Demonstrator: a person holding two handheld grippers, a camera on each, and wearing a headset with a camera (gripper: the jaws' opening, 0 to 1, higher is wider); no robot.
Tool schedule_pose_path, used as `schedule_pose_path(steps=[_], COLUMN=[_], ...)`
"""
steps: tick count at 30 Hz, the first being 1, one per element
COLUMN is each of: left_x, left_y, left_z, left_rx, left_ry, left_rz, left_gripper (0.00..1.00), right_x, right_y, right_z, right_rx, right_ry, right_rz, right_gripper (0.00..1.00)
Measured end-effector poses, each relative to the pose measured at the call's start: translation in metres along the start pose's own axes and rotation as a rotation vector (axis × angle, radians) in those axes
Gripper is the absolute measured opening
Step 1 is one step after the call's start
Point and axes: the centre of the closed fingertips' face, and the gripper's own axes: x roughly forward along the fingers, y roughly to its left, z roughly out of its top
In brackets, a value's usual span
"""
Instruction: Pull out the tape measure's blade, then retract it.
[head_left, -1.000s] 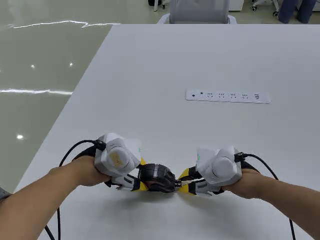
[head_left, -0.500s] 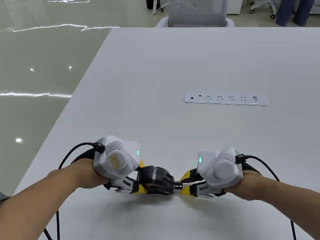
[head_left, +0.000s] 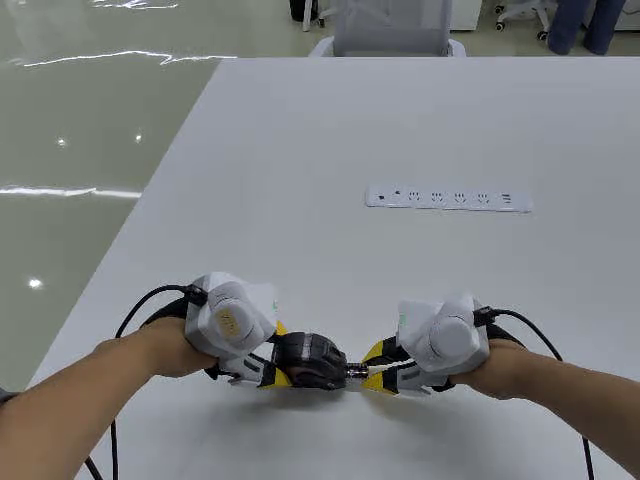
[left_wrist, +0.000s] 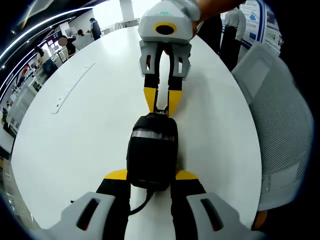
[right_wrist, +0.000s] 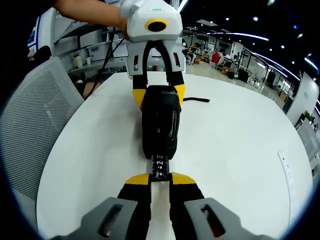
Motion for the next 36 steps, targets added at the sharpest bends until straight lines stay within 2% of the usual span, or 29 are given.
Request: schedule_pose_path(steps=[36], left_x=[-0.002], left_y=[-0.002], left_z=[-0.001], left_rx=[-0.008], left_ry=[0.002], left_rz=[0.001], left_gripper=[0.26], right_x=[-0.019], right_y=[0.001], right_z=[-0.011], right_rx=[-0.018], right_ry=[0.011], right_rz=[-0.007], right_gripper=[0.11])
